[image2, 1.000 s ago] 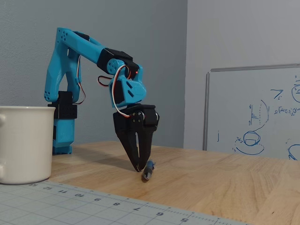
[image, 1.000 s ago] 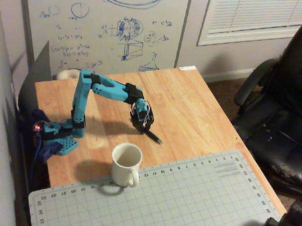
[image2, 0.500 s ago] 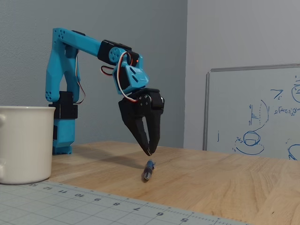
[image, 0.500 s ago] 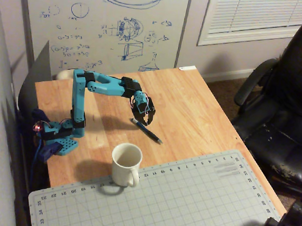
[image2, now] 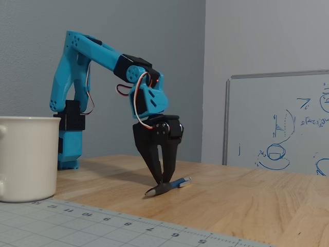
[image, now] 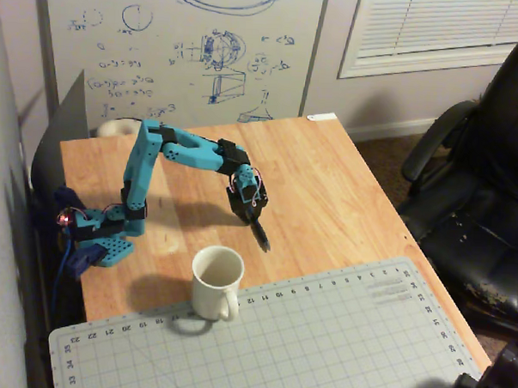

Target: Touch the pen.

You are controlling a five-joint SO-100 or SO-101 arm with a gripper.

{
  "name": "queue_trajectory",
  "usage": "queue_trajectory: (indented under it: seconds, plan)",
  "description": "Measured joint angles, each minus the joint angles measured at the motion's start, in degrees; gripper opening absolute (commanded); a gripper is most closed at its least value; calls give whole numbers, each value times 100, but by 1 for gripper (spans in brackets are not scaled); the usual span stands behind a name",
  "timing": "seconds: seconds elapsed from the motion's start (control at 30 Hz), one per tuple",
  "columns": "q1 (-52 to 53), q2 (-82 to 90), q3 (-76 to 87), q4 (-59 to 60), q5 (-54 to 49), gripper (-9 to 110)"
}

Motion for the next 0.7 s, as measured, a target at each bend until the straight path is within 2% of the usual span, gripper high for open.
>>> queue_trajectory:
  seconds: [0.7]
  plan:
    - [-132, 158, -202, 9, 0, 1]
